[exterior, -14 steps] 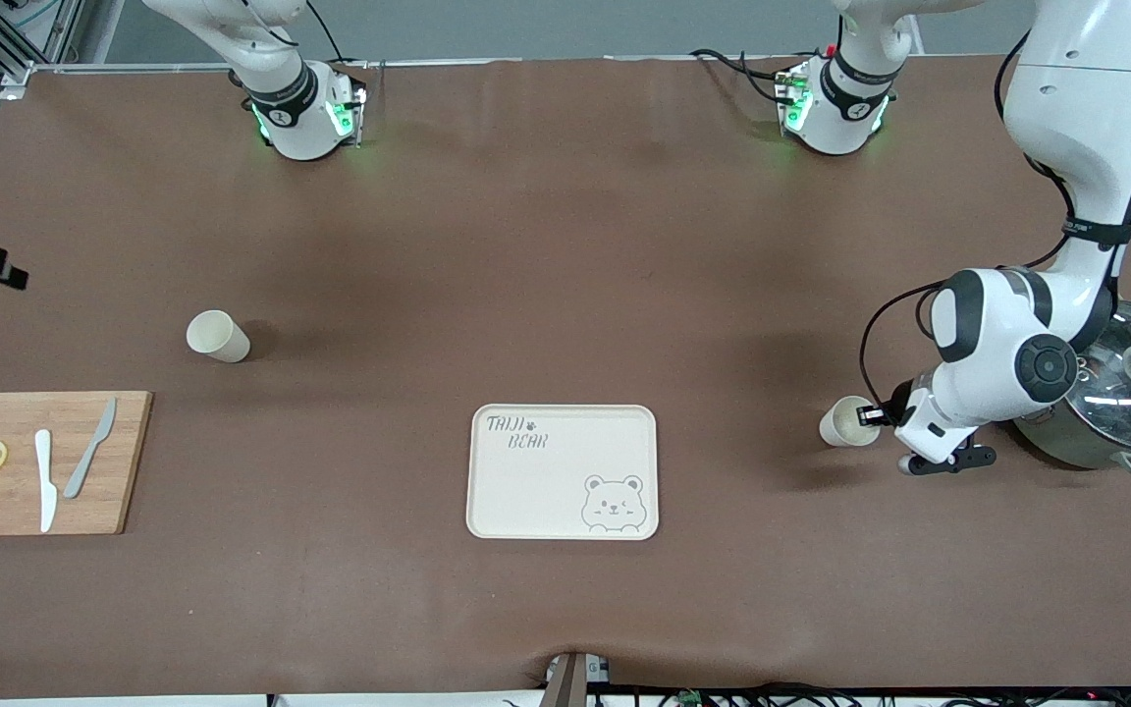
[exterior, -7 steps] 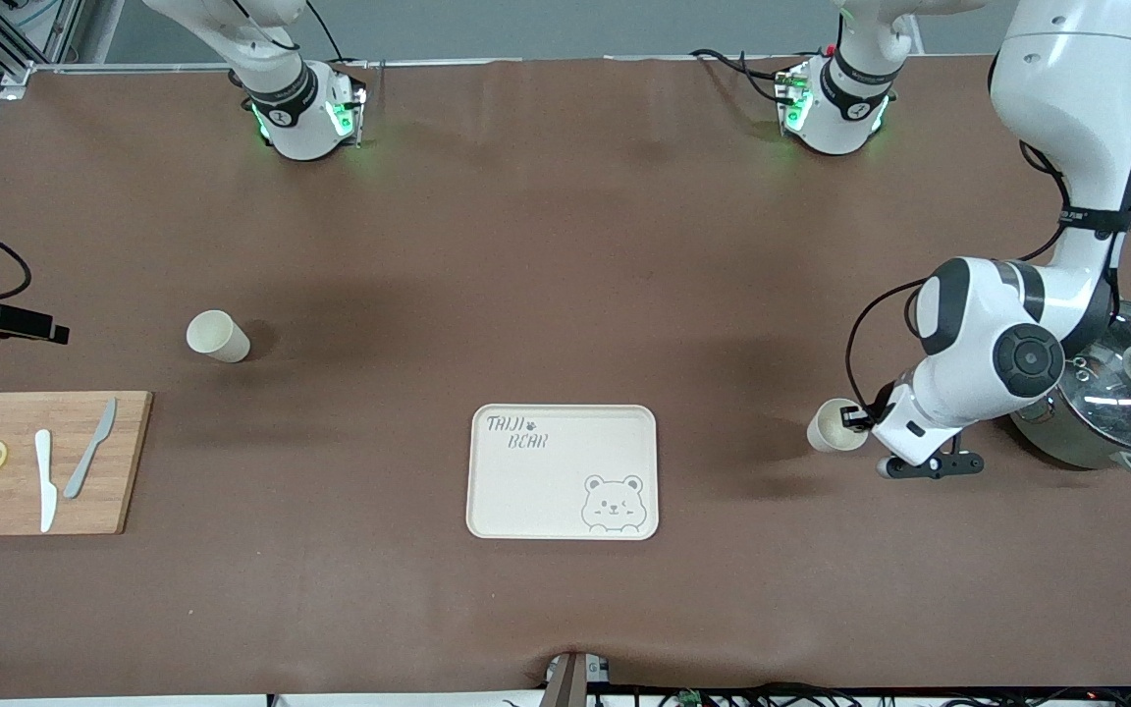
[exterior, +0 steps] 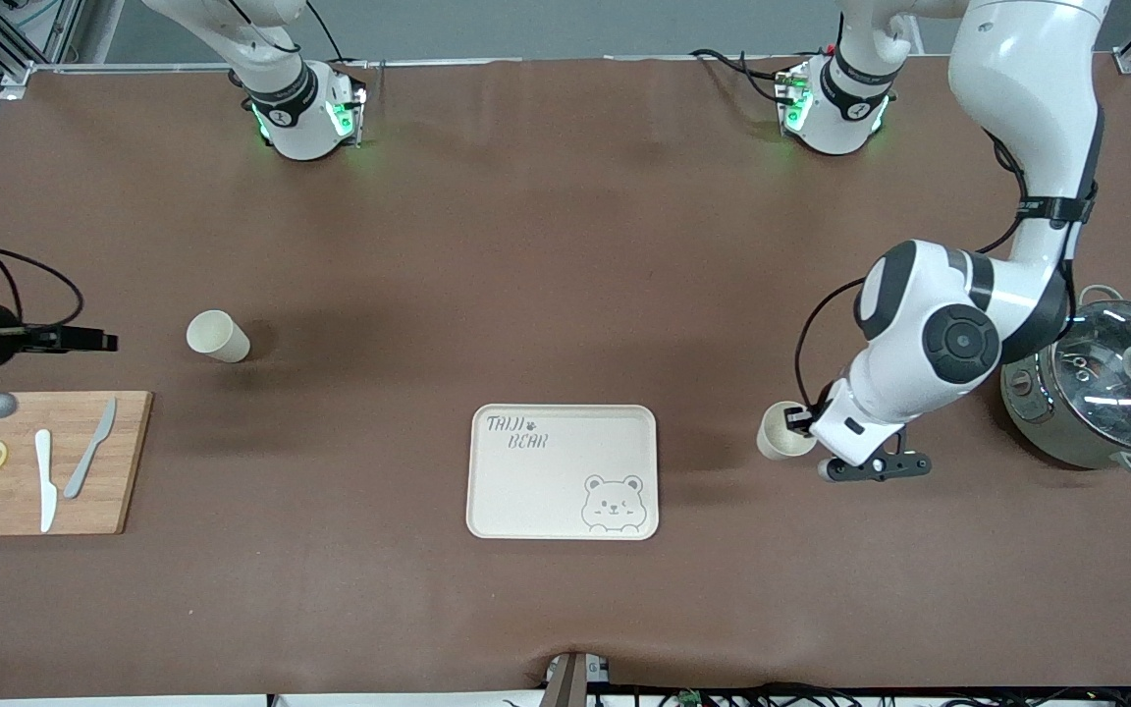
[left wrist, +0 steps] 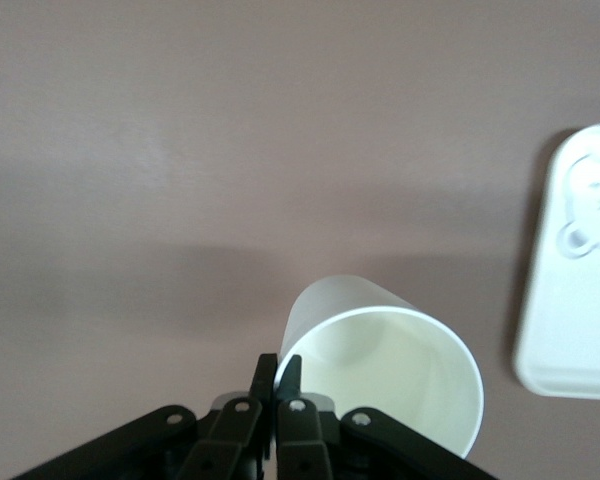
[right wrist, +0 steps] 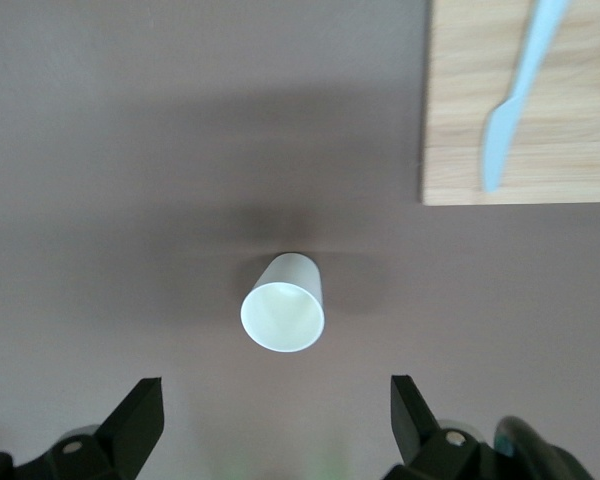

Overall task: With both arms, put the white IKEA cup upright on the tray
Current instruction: 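Carry the cup toward the tray while the right gripper reaches the other cup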

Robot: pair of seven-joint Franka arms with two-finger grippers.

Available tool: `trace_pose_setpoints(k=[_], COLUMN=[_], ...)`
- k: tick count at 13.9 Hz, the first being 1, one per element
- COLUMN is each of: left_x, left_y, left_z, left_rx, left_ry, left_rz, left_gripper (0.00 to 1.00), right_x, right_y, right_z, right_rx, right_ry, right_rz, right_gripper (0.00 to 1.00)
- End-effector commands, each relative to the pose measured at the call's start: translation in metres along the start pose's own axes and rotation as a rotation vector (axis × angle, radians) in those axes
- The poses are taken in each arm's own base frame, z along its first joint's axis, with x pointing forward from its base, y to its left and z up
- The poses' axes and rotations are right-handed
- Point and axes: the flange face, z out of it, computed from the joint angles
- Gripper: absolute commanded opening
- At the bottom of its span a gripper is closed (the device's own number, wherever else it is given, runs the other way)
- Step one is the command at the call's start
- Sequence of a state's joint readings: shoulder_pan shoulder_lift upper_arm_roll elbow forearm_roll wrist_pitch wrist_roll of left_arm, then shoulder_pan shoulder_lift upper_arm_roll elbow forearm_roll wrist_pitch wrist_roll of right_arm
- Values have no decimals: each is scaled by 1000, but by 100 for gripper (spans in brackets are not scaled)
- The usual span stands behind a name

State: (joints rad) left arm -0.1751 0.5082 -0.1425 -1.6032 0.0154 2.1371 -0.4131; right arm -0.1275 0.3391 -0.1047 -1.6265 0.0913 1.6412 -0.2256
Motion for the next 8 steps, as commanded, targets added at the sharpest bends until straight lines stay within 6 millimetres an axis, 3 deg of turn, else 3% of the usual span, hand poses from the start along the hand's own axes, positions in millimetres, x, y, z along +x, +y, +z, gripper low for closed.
trace_pose_setpoints(k=[1, 4, 8], left_x=[4, 8, 2], left_y=[45, 84, 120], left_z=[5, 15, 32], left_rx=[-43, -73, -113], left_ry=[-11, 0, 36], left_rz=[-102, -213, -252], left_gripper=[0, 0, 0], right_x=[-3, -12, -21], right_y=[1, 15, 42], right_z=[56, 81, 117], right_rx=[-8, 9, 21], right_ry=[10, -24, -13], right_rz=[11, 39, 88], right_gripper=[100, 100, 100])
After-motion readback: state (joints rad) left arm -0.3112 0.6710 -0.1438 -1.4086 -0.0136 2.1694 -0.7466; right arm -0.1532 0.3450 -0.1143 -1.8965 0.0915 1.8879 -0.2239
